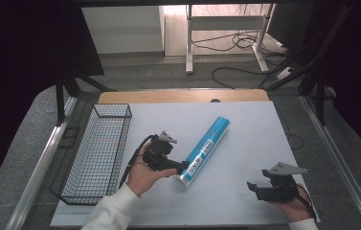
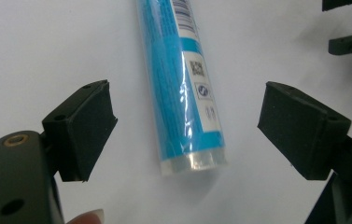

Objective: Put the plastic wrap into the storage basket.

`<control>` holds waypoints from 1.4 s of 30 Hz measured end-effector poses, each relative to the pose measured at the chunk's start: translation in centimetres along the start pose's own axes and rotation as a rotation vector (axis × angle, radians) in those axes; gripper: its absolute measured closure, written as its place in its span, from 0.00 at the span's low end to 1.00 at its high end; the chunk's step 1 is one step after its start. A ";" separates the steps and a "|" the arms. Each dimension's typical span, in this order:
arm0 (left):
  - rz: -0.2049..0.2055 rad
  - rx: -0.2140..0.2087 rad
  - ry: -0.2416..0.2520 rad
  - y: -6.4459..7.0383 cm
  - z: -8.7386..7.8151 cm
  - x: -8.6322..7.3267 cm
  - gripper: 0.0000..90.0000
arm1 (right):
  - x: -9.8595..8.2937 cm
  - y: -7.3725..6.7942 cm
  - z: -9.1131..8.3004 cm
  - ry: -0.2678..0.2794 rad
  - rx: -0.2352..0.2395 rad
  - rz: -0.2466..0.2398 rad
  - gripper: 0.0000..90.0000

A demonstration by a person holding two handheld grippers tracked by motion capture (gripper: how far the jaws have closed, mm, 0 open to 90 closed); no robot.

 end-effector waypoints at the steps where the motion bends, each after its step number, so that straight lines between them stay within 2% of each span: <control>1: 0.003 0.002 -0.007 0.0 0.3 0.3 0.20 | 0.0 0.0 0.0 -0.002 -0.002 0.000 0.26; 9: -0.006 0.009 -0.041 0.1 2.6 2.2 0.20 | -0.2 0.2 0.2 -0.016 -0.014 0.002 0.26; 14: -0.014 0.012 -0.047 0.1 3.7 3.1 0.21 | -0.2 0.1 0.4 -0.025 -0.026 -0.016 0.26; 20: -0.020 0.009 -0.062 0.5 5.4 4.5 0.21 | -0.2 0.1 0.3 -0.024 -0.028 -0.015 0.26; 27: -0.024 0.020 -0.104 0.8 8.4 6.1 0.21 | -0.2 0.2 0.3 -0.022 -0.028 -0.014 0.26; 42: -0.056 0.058 -0.158 0.3 12.2 7.7 0.21 | -0.3 0.2 0.4 -0.028 -0.029 -0.014 0.26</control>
Point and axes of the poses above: each handheld gripper's, and its own axes: z roughly forward along the jaws, x roughly out of its top, y roughly to its right, the point moved 1 cm from there along z, roughly forward along the jaws, and after that the axes turned 10 degrees about -z, right-handed, at the moved point
